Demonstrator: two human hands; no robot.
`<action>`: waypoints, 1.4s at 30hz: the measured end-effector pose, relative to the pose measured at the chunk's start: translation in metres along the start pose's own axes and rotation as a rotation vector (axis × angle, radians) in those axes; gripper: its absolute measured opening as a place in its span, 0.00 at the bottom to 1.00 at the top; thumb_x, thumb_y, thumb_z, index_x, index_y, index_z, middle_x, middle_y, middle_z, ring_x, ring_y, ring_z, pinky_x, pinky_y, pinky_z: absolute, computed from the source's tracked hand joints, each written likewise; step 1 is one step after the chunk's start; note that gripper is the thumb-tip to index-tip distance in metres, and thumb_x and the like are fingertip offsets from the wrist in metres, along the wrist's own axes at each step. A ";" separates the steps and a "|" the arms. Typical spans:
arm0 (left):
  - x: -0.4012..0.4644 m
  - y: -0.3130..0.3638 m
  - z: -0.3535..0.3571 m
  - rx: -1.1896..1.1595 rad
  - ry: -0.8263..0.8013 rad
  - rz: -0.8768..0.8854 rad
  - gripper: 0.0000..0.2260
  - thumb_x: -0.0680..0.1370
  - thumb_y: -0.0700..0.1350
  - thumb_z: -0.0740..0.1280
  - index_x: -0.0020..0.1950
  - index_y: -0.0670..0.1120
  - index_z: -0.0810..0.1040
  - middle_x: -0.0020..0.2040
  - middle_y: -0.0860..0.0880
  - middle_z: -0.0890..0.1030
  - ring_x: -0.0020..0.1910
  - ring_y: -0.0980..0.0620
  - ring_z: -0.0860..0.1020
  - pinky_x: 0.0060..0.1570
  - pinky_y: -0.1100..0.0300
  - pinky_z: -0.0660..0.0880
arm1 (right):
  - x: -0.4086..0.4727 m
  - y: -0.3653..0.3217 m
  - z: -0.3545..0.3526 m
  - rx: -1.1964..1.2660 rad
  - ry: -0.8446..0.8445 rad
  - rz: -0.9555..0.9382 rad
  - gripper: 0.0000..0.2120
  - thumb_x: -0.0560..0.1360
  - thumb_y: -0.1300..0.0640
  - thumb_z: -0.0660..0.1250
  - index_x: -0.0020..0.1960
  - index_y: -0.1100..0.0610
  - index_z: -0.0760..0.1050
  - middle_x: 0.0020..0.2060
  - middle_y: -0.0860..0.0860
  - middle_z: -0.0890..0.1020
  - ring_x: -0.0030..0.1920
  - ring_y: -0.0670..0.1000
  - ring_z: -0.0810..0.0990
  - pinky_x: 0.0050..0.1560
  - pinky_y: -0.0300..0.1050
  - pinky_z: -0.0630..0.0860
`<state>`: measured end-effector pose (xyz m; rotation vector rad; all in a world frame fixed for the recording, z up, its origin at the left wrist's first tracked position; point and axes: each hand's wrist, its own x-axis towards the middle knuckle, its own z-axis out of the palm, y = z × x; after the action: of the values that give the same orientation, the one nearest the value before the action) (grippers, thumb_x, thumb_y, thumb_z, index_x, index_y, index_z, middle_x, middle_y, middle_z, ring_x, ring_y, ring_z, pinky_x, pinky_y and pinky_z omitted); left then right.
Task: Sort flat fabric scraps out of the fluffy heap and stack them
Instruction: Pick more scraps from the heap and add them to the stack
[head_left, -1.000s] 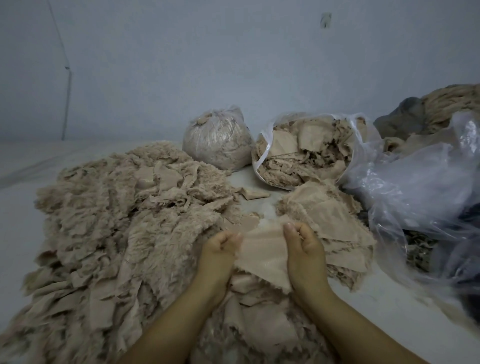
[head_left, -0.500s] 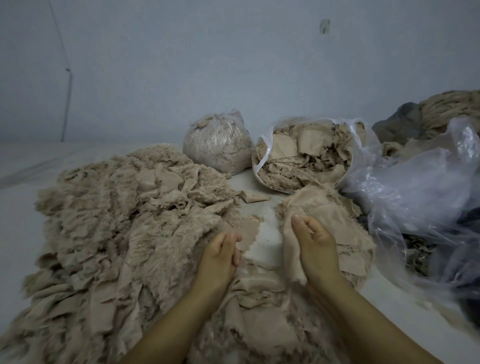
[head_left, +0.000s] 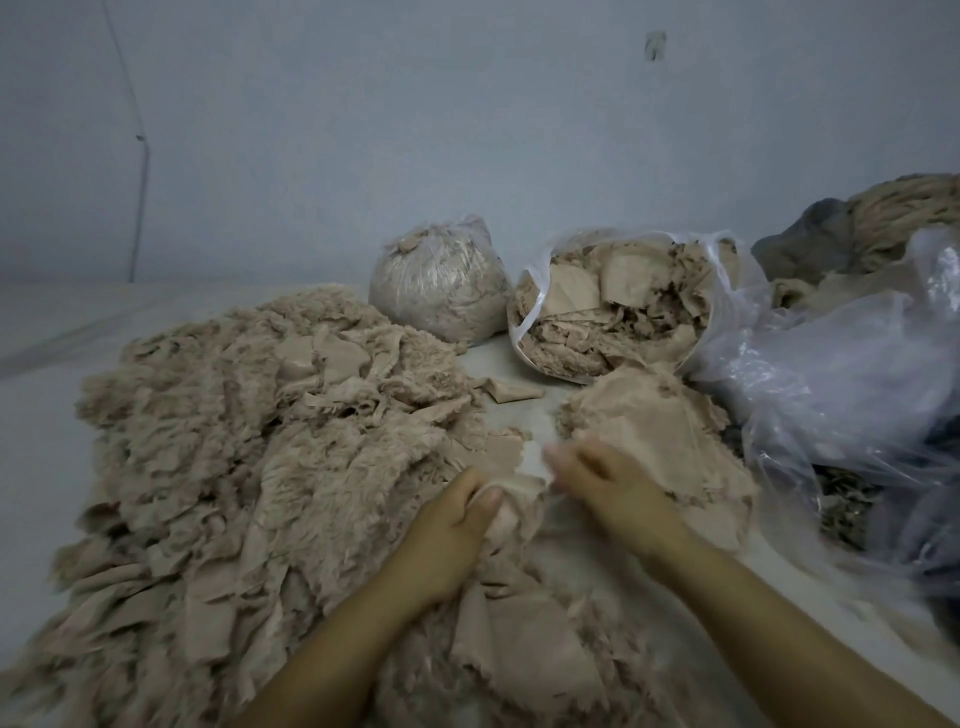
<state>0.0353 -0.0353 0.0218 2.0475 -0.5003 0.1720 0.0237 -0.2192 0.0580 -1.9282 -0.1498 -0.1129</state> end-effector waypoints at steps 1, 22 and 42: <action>-0.001 0.001 0.000 -0.045 0.011 -0.023 0.11 0.80 0.51 0.57 0.41 0.47 0.68 0.36 0.54 0.69 0.35 0.59 0.68 0.39 0.59 0.66 | -0.007 0.003 0.014 0.063 -0.120 0.049 0.17 0.71 0.42 0.68 0.38 0.56 0.75 0.32 0.48 0.78 0.33 0.47 0.76 0.36 0.39 0.73; -0.001 0.010 -0.009 -0.427 0.062 -0.097 0.12 0.78 0.49 0.63 0.34 0.48 0.70 0.29 0.55 0.69 0.29 0.58 0.67 0.30 0.66 0.66 | -0.018 0.018 0.025 -0.117 -0.202 -0.116 0.19 0.69 0.36 0.66 0.39 0.53 0.76 0.32 0.46 0.76 0.34 0.42 0.72 0.36 0.34 0.68; 0.001 0.008 -0.007 -0.300 0.099 -0.154 0.08 0.79 0.37 0.62 0.40 0.38 0.73 0.31 0.47 0.72 0.30 0.56 0.70 0.31 0.67 0.66 | -0.013 0.014 0.028 0.652 0.257 0.032 0.09 0.75 0.57 0.67 0.37 0.56 0.81 0.34 0.55 0.84 0.35 0.52 0.82 0.34 0.43 0.78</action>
<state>0.0337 -0.0326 0.0320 1.7652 -0.2859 0.0980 0.0130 -0.1981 0.0332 -1.2525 0.0192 -0.2548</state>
